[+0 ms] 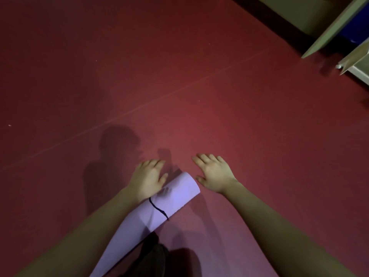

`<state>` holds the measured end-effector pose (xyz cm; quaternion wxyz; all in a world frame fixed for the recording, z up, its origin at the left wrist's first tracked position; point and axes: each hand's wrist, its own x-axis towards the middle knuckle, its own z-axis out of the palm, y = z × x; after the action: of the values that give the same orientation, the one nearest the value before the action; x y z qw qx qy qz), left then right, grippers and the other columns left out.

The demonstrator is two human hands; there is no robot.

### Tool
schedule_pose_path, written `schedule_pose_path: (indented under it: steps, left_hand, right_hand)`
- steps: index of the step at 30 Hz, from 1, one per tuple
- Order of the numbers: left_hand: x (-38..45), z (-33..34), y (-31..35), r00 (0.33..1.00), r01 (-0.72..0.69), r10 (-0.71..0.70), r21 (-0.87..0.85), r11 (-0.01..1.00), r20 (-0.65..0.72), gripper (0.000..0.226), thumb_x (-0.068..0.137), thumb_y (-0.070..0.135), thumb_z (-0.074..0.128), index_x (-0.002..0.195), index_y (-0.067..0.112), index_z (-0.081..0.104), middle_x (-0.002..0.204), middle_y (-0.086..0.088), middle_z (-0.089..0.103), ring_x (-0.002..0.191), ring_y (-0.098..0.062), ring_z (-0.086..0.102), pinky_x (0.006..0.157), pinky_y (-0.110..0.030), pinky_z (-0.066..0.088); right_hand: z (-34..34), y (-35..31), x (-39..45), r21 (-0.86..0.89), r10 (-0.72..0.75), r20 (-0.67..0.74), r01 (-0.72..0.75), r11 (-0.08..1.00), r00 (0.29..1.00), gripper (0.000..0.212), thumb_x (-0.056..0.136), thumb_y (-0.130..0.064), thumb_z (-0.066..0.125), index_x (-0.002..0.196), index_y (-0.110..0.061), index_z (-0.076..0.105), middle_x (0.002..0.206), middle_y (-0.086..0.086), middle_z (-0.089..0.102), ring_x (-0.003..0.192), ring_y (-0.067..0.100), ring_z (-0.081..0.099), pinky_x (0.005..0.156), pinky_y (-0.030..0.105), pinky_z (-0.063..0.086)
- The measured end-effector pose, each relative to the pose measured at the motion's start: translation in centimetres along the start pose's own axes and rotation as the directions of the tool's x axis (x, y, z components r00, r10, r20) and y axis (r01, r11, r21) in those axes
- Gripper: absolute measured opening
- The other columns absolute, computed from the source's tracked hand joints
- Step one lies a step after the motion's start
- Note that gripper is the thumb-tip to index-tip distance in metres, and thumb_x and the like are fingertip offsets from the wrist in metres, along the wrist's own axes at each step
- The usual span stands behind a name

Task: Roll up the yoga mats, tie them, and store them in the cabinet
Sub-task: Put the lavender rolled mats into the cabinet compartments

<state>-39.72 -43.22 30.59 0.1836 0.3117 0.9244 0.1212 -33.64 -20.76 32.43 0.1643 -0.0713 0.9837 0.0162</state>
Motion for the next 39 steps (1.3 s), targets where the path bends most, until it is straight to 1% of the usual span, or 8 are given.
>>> schedule_pose_path:
  steps: [5,8,12,17,20,25,31,39]
  left_hand:
    - [2.6,15.2,-4.4,0.997,-0.064,0.059,0.115,0.991,0.048,0.059,0.077,0.045,0.035,0.102,0.005,0.071,0.098,-0.010,0.070,0.084,-0.029,0.068,0.074,-0.036,0.054]
    - [3.9,22.8,-6.9,0.991,-0.137,0.133,0.212,0.968,0.034,0.055,0.073,0.045,0.038,0.093,0.007,0.073,0.090,-0.008,0.070,0.074,-0.026,0.069,0.063,-0.032,0.055]
    - [4.8,30.0,-9.2,0.992,-0.126,0.122,0.238,0.963,0.030,0.066,0.071,0.054,0.040,0.103,0.005,0.071,0.102,-0.013,0.069,0.085,-0.031,0.069,0.068,-0.039,0.055]
    - [4.6,35.4,-8.8,0.984,0.125,-0.145,0.176,0.976,0.106,0.131,0.043,0.089,0.039,0.150,0.015,0.021,0.146,-0.017,0.036,0.121,-0.036,0.049,0.095,-0.049,0.041]
    - [4.9,36.0,-7.7,0.987,0.140,-0.157,0.261,0.955,0.044,0.135,0.048,0.086,0.056,0.151,0.017,0.004,0.144,-0.011,0.033,0.119,-0.030,0.047,0.094,-0.043,0.039]
    - [5.9,36.6,-6.3,0.999,0.030,-0.035,0.298,0.954,0.013,0.128,0.049,0.078,0.068,0.149,0.009,0.026,0.130,-0.016,0.051,0.099,-0.036,0.057,0.083,-0.043,0.045]
    - [10.5,37.1,0.4,0.965,-0.262,0.237,0.405,0.876,0.113,0.127,0.061,0.081,0.057,0.152,0.014,0.000,0.148,-0.013,0.026,0.126,-0.031,0.039,0.104,-0.041,0.030]
    - [15.7,39.8,9.5,0.817,-0.561,0.552,0.454,0.692,0.169,0.128,0.025,0.079,0.072,0.126,0.002,0.058,0.112,-0.018,0.064,0.082,-0.033,0.064,0.073,-0.042,0.054]
  right_hand:
    - [16.6,-0.7,1.9,-0.049,-0.080,-0.042,0.078,0.996,0.996,0.072,0.048,-0.044,0.089,0.111,-0.016,0.070,0.108,0.004,0.069,0.084,0.025,0.067,0.066,0.031,0.052]
    - [24.1,-1.6,3.6,0.045,-0.064,-0.080,0.068,0.997,0.995,0.070,0.059,-0.043,0.085,0.121,-0.017,0.065,0.120,0.004,0.065,0.098,0.026,0.065,0.075,0.038,0.052]
    - [31.1,-1.9,6.2,0.100,0.029,-0.005,-0.028,0.995,1.000,0.087,0.084,-0.053,0.062,0.152,-0.033,0.013,0.160,-0.004,0.013,0.146,0.027,0.011,0.114,0.059,0.009]
    - [36.1,-1.4,7.3,-0.032,-0.067,-0.052,0.066,0.997,0.996,0.117,0.055,-0.061,0.080,0.152,-0.029,0.022,0.158,0.006,0.021,0.142,0.046,0.017,0.105,0.057,-0.013]
    - [36.9,-1.2,7.6,-0.059,-0.046,-0.076,0.041,0.997,0.996,0.126,0.041,-0.065,0.083,0.148,-0.027,0.030,0.152,0.007,0.037,0.135,0.046,0.035,0.103,0.068,0.006]
    - [38.1,0.6,7.3,-0.058,-0.021,-0.063,0.017,0.998,0.998,0.132,0.030,-0.076,0.078,0.144,-0.030,0.029,0.144,0.001,0.049,0.127,0.040,0.048,0.090,0.074,0.033]
    - [40.7,5.2,0.3,0.085,0.270,-0.048,-0.265,0.961,0.962,0.123,0.038,-0.083,0.072,0.142,-0.029,0.035,0.139,0.003,0.053,0.121,0.040,0.054,0.082,0.074,0.039]
    - [43.3,9.3,-8.7,0.161,0.607,-0.080,-0.590,0.791,0.791,0.119,0.032,-0.074,0.080,0.134,-0.024,0.046,0.131,0.006,0.059,0.112,0.040,0.059,0.078,0.076,0.037]
